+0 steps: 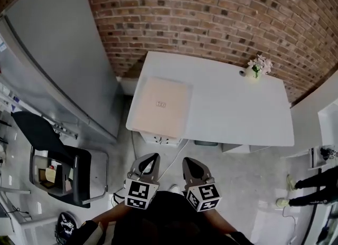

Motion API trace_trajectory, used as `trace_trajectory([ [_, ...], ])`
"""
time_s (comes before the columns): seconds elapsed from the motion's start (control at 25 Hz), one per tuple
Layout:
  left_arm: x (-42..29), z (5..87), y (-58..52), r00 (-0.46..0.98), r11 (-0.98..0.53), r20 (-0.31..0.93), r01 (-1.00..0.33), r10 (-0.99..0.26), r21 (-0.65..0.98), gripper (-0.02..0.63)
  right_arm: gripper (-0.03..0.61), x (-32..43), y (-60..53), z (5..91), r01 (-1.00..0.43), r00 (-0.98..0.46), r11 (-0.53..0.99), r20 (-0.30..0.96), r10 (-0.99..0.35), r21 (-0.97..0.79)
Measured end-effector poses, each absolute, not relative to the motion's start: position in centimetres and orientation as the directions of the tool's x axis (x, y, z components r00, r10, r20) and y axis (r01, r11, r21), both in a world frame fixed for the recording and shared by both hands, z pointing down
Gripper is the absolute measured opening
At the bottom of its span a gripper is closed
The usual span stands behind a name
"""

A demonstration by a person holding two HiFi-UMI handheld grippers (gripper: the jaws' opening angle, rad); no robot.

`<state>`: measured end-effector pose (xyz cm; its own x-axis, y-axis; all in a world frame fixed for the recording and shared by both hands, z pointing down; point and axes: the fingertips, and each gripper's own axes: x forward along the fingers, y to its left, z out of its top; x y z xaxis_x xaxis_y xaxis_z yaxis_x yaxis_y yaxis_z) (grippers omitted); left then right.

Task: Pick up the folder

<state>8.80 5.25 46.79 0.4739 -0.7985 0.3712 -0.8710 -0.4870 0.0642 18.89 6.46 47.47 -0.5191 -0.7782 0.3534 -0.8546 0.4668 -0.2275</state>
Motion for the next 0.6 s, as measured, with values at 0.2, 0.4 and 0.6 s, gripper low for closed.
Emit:
trace_trajectory([
  [0.2, 7.6, 47.3, 1.4, 0.523, -0.528, 0.364, -0.844, -0.771, 0.095, 0.002, 0.002, 17.3, 3.2, 48.3, -0.881, -0.472, 0.423, 0.405, -0.783, -0.21],
  [0.4, 5.4, 48.2, -1.8, 0.556, -0.554, 0.367, -0.823, -0.745, 0.123, 0.002, 0.002, 15.4, 0.3, 48.8, -0.908, -0.415, 0.386, 0.456, -0.787, -0.161],
  [0.6, 3.6, 48.6, -4.3, 0.608, -0.597, 0.345, -0.788, -0.715, 0.151, 0.002, 0.002, 13.9, -2.0, 49.1, -0.939, -0.34, 0.314, 0.493, -0.801, -0.138],
])
